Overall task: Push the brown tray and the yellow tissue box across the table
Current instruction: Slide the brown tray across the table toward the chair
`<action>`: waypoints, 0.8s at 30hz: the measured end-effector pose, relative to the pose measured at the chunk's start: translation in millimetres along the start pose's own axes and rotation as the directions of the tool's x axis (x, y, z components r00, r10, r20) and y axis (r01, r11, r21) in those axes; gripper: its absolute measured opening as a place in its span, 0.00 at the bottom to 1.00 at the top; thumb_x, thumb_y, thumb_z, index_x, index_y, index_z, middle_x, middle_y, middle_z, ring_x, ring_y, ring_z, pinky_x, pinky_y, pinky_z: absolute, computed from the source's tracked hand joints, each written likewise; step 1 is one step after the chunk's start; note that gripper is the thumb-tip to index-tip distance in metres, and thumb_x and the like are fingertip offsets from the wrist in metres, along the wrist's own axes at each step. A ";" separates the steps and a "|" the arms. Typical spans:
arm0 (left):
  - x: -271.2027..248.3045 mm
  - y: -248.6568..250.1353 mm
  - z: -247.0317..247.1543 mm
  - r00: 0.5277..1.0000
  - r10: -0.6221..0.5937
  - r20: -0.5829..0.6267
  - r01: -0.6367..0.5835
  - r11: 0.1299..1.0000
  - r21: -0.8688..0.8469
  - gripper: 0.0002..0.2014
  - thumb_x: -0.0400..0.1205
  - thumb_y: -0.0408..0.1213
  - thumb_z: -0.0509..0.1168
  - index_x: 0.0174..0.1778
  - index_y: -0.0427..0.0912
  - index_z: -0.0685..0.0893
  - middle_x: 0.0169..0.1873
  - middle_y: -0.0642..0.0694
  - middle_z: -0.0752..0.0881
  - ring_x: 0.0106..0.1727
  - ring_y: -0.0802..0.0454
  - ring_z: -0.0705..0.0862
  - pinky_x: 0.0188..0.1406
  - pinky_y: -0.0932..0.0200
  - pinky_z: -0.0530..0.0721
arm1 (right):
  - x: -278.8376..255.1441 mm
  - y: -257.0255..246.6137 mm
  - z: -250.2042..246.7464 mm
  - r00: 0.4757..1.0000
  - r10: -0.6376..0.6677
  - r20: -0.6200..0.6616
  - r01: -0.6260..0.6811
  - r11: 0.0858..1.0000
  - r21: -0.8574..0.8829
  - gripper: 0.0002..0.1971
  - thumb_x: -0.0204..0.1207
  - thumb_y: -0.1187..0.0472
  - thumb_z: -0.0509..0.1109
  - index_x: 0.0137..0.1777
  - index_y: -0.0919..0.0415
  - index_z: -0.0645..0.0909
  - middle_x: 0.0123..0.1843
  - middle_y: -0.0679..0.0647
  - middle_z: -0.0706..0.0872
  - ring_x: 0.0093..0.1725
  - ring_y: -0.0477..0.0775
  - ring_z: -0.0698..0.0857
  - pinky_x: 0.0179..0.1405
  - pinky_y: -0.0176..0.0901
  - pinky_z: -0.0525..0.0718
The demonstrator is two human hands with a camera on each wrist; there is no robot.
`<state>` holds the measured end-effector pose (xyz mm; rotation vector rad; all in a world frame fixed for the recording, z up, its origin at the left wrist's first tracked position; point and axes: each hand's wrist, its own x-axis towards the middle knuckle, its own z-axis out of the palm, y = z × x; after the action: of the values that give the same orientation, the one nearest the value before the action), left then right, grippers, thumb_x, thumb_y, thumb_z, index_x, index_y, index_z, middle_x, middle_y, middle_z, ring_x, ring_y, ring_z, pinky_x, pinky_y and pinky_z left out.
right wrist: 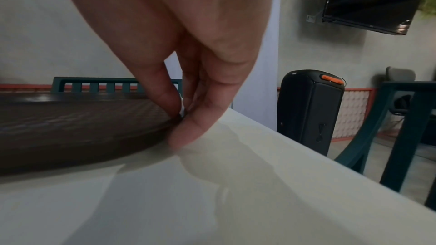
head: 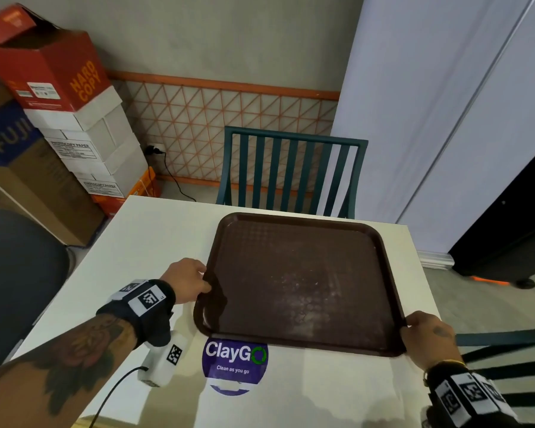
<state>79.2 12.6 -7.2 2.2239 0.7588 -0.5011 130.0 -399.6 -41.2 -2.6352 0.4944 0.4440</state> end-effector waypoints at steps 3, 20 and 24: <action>-4.0 -9.8 3.5 1.000 -0.025 0.017 0.025 0.999 0.029 0.26 0.75 0.29 0.71 0.70 0.37 0.78 0.61 0.36 0.86 0.51 0.42 0.88 0.51 0.50 0.90 | -2.7 5.4 4.5 0.999 -0.036 -0.001 0.036 0.999 -0.014 0.07 0.76 0.66 0.66 0.44 0.53 0.82 0.50 0.61 0.88 0.56 0.67 0.82 0.55 0.53 0.81; 10.1 -22.7 -3.6 0.998 -0.031 -0.062 0.032 0.999 0.011 0.18 0.77 0.22 0.67 0.63 0.36 0.84 0.50 0.33 0.91 0.44 0.38 0.92 0.50 0.46 0.92 | 11.0 -16.0 18.7 0.999 -0.005 -0.037 0.014 0.966 0.257 0.09 0.71 0.69 0.66 0.38 0.60 0.87 0.33 0.62 0.91 0.39 0.65 0.91 0.55 0.58 0.88; 12.9 -24.1 -3.7 0.997 -0.030 -0.071 0.030 1.000 -0.008 0.18 0.77 0.22 0.67 0.63 0.37 0.84 0.52 0.33 0.90 0.46 0.38 0.92 0.51 0.44 0.92 | 17.7 -19.1 23.5 0.999 0.018 -0.044 -0.007 0.975 0.221 0.08 0.72 0.68 0.67 0.43 0.60 0.88 0.41 0.63 0.90 0.46 0.68 0.88 0.56 0.60 0.89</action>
<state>73.7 33.7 -24.1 2.2368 0.8308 -0.4353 148.1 -377.4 -61.5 -2.4333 0.5423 0.3127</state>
